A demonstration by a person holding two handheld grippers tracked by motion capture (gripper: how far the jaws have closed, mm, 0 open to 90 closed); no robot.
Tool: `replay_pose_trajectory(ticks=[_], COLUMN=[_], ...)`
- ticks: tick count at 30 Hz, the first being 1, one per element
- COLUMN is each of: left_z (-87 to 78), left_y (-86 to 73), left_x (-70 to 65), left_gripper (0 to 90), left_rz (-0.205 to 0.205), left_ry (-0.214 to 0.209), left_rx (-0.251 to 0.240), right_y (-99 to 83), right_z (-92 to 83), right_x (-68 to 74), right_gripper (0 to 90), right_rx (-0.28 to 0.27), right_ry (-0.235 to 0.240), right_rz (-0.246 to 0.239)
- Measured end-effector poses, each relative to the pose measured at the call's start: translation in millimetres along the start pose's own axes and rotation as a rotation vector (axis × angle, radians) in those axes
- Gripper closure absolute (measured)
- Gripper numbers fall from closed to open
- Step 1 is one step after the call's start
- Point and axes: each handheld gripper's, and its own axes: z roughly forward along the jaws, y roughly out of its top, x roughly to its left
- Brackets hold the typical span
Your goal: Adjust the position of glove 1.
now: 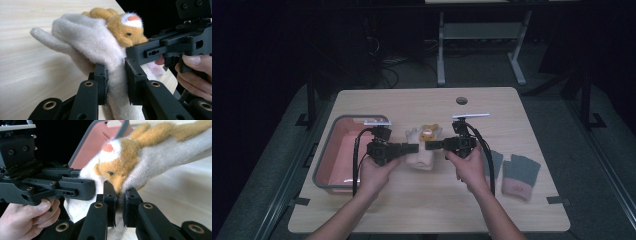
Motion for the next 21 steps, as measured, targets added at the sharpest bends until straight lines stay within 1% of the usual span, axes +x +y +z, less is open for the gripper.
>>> replay_pose_trajectory(ticks=[3, 6, 10, 14, 21], left_z=[-7.0, -13.9, -23.5, -33.3, -51.9], left_y=[5.4, 9.7, 14.1, 17.8, 23.7], left_x=[2.1, 3.8, 6.3, 9.7, 17.3], left_gripper=[73.1, 73.1, 73.1, 73.1, 73.1], left_rz=[-0.004, 0.001, -0.001, -0.002, -0.010], left_ry=[-0.006, -0.004, -0.001, 0.007, 0.012], left_rx=[-0.008, -0.018, -0.031, -0.045, -0.064], right_y=[7.1, 13.5, 20.9, 28.3, 40.3], right_z=[0.8, 2.9, 6.8, 12.1, 23.9], right_x=[6.7, 13.4, 21.0, 29.2, 42.4], right_gripper=[83.0, 83.0, 83.0, 83.0, 83.0], right_rx=[0.000, 0.005, 0.012, 0.016, 0.029], right_ry=[0.009, 0.009, 0.017, 0.023, 0.044], right_rz=[-0.009, -0.027, -0.040, -0.064, -0.082])
